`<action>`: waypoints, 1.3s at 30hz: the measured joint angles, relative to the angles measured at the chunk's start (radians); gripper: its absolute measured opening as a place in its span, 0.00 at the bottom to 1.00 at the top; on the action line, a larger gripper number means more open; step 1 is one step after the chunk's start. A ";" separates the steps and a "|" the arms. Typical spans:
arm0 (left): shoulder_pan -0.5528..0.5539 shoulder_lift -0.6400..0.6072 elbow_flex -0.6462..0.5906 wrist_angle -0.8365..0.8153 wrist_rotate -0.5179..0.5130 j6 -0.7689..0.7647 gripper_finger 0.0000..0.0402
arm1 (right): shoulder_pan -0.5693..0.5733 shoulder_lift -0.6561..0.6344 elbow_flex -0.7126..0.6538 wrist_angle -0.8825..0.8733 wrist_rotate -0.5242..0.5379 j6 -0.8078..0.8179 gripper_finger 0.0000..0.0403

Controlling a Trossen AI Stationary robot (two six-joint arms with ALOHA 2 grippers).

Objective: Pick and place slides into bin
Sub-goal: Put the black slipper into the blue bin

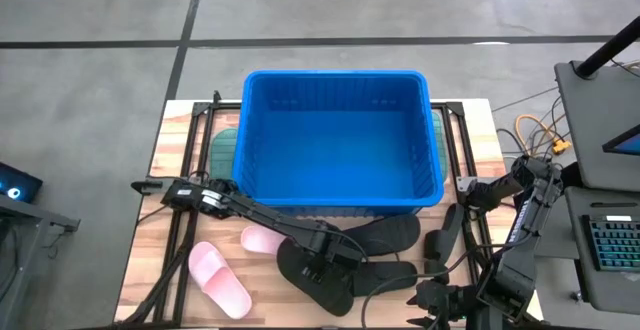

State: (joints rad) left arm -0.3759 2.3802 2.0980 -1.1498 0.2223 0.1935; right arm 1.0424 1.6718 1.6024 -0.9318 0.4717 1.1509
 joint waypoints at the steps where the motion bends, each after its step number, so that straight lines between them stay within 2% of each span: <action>1: 0.000 0.000 0.016 -0.004 0.001 0.009 0.57 | 0.000 0.000 0.000 0.000 0.000 0.000 0.42; 6: 0.005 0.003 0.070 0.026 0.016 0.026 0.59 | 0.000 0.000 0.000 0.000 0.000 -0.001 0.42; 13: 0.009 0.000 0.017 0.049 0.031 0.021 0.57 | 0.000 0.000 0.000 -0.003 0.000 -0.001 0.42; 26: 0.007 0.000 -0.103 0.132 0.013 0.021 0.41 | 0.000 0.000 0.000 -0.008 0.000 -0.007 0.42; 33: 0.002 -0.002 -0.121 0.151 -0.052 0.022 0.20 | 0.000 0.000 0.000 -0.008 0.000 -0.008 0.42; 39: 0.002 -0.001 -0.113 0.141 -0.067 0.017 0.17 | 0.000 0.000 0.000 -0.018 0.000 -0.010 0.42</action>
State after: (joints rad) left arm -0.3744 2.3791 1.9850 -1.0088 0.1549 0.2106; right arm 1.0424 1.6718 1.6024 -0.9498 0.4713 1.1404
